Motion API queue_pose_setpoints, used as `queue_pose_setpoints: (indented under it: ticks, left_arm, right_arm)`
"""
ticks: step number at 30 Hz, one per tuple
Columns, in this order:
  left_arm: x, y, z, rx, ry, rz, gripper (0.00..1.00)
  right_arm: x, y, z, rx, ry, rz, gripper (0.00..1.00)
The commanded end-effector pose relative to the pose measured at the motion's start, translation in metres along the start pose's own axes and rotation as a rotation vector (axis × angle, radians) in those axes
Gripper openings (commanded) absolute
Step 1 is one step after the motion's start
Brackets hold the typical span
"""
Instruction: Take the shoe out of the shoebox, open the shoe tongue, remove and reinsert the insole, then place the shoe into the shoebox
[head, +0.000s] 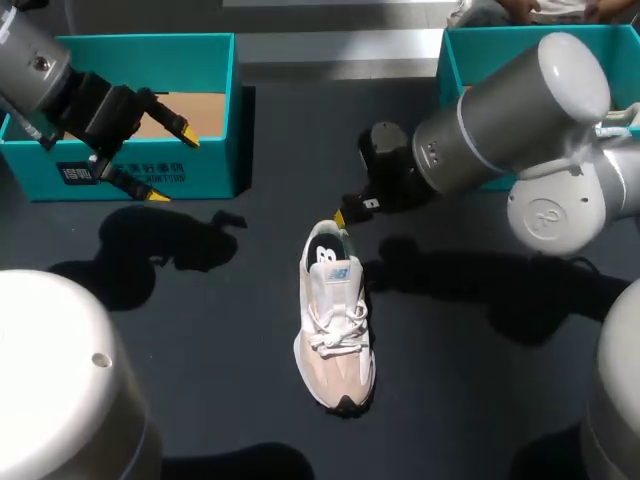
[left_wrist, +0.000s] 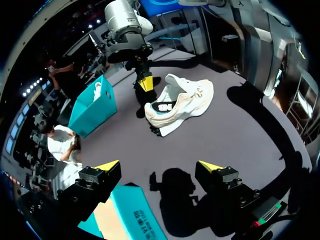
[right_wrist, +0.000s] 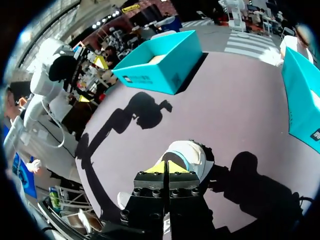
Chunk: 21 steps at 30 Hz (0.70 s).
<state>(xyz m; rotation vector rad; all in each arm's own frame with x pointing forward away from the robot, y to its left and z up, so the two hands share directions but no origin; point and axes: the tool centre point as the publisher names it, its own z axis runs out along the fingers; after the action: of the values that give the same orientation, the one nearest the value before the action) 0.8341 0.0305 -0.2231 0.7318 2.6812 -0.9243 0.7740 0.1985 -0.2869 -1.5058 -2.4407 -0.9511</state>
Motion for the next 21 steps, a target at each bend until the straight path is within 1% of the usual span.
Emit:
queue_pose_setpoints:
  ticks: [1,2,3,4,19,21]
  left_arm:
    - [0.003,-0.002,-0.018,-0.017,-0.015,-0.013,1.00]
    - [0.003,-0.002,-0.018,-0.017,-0.015,-0.013,1.00]
    - [0.003,-0.002,-0.018,-0.017,-0.015,-0.013,1.00]
    - [0.003,-0.002,-0.018,-0.017,-0.015,-0.013,1.00]
    - [0.003,-0.002,-0.018,-0.017,-0.015,-0.013,1.00]
    - [0.003,-0.002,-0.018,-0.017,-0.015,-0.013,1.00]
  right_arm:
    - [0.001,-0.004,0.009,0.069,-0.410,0.048,0.00]
    - [0.001,-0.007,0.011,0.078,-0.426,0.059,0.00]
    - [0.001,-0.011,0.013,0.101,-0.465,0.077,0.00]
    - [0.001,-0.014,0.013,0.133,-0.527,0.081,0.00]
    - [0.001,-0.014,0.013,0.133,-0.527,0.081,0.00]
    - [0.002,-0.017,0.015,0.111,-0.544,0.140,0.00]
